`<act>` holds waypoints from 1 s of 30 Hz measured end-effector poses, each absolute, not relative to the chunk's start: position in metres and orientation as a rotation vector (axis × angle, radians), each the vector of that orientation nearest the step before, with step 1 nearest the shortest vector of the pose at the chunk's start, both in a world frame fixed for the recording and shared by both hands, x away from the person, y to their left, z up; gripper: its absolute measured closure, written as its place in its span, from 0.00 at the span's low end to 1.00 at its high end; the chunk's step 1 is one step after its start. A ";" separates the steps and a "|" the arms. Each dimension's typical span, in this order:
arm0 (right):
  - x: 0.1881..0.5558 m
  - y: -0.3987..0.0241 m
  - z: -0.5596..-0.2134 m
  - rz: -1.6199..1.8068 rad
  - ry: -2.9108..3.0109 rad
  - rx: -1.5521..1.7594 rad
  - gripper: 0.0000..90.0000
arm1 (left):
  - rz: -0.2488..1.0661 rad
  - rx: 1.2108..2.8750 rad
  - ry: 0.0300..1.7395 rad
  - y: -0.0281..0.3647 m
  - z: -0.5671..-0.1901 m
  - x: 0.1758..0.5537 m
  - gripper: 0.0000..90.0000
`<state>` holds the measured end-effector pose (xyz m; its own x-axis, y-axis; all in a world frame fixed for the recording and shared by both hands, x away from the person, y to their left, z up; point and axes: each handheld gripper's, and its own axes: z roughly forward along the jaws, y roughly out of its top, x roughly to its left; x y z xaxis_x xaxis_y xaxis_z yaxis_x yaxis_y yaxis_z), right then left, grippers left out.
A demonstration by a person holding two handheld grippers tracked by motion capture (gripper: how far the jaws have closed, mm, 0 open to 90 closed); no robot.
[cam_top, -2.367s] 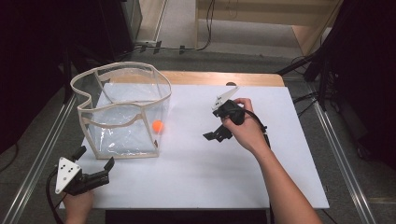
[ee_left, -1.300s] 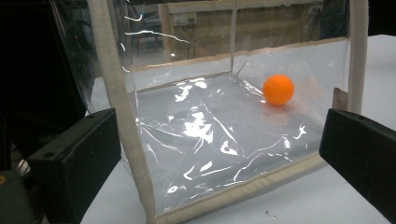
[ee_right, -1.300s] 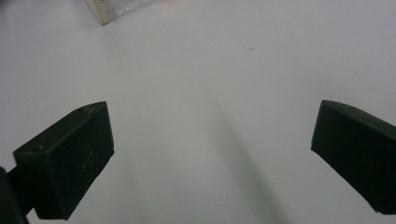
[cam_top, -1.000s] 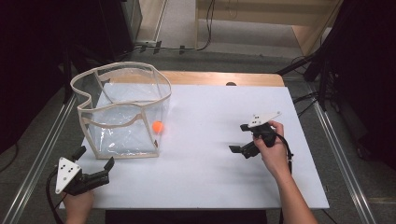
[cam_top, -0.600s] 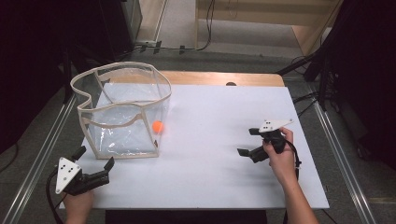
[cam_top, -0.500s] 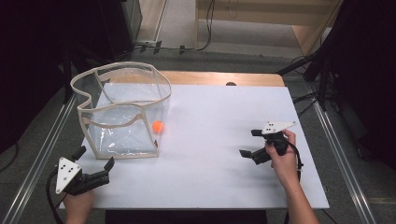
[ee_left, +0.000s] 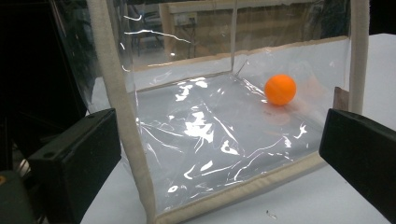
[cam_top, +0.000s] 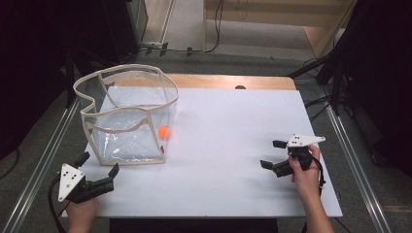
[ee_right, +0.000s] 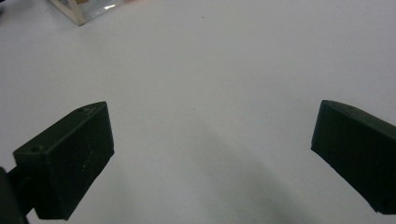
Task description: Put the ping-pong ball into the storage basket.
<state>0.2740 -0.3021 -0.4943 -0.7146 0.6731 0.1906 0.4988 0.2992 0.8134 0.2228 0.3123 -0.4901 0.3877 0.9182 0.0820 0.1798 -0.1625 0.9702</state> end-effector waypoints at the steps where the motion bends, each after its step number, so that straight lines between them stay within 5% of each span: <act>1: 0.272 -0.303 -0.495 1.385 2.368 1.086 0.00 | 0.895 1.613 0.996 0.312 -0.490 0.223 0.00; 30: 0.241 -0.341 -0.504 1.418 2.242 1.153 0.00 | 0.896 1.615 0.996 0.312 -0.490 0.223 0.00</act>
